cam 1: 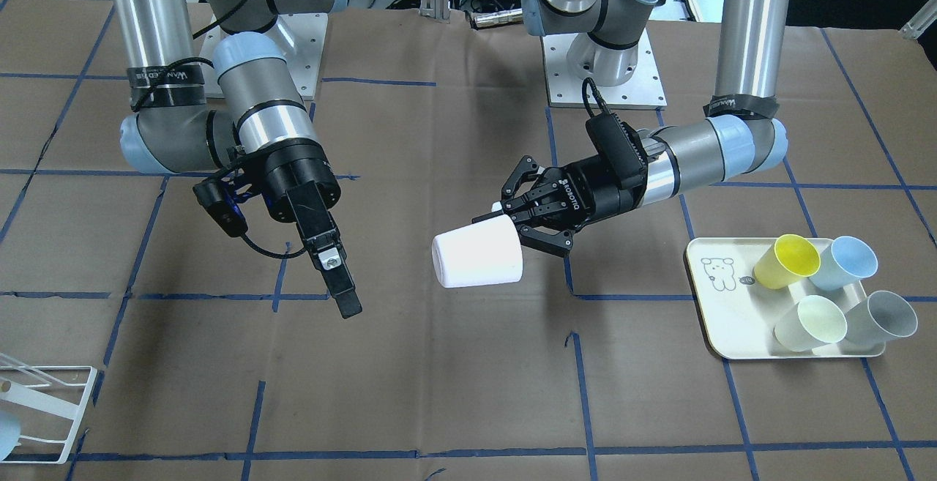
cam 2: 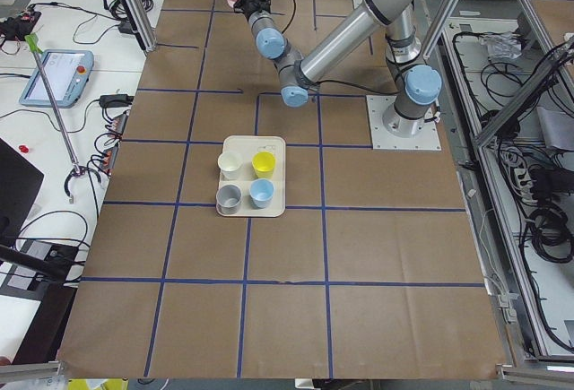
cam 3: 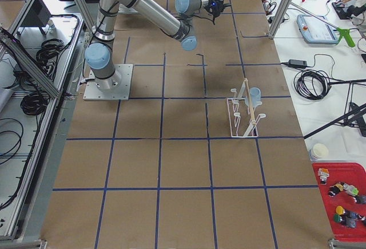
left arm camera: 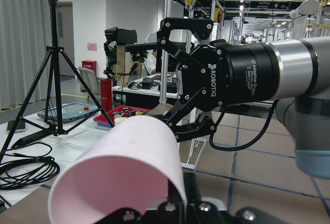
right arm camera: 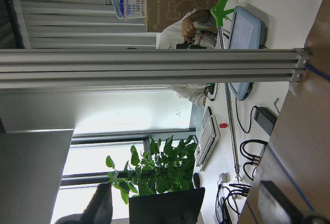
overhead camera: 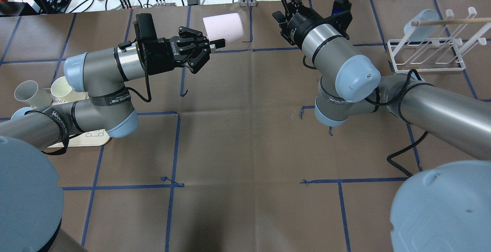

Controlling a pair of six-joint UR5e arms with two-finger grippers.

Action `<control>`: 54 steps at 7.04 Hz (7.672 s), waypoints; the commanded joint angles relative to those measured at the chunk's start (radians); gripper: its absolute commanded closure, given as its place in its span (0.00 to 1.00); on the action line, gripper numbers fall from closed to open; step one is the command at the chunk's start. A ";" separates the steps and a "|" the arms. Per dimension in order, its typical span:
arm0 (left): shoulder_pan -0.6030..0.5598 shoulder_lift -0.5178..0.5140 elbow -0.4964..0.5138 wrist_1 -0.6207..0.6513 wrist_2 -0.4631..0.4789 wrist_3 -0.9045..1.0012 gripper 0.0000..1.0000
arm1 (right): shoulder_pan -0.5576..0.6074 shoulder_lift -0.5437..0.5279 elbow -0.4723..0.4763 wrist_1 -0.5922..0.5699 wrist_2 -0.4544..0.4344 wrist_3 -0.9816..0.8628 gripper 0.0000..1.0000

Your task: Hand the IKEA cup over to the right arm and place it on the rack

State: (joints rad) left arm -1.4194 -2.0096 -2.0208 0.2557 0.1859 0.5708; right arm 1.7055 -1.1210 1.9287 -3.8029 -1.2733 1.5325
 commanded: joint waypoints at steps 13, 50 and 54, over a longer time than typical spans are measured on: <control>-0.036 0.018 -0.029 0.008 0.133 -0.072 1.00 | 0.186 0.083 -0.007 -0.063 -0.193 0.077 0.00; 0.218 0.313 0.104 -0.840 0.921 -0.305 0.01 | -0.176 0.084 -0.040 0.032 0.224 -0.977 0.69; 0.061 0.282 0.373 -1.280 1.174 -0.468 0.01 | -0.462 -0.014 -0.045 0.331 0.460 -1.649 0.72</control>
State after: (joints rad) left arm -1.3101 -1.7219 -1.7096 -0.9114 1.2764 0.1518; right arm 1.3424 -1.1151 1.8887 -3.5695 -0.8925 0.0852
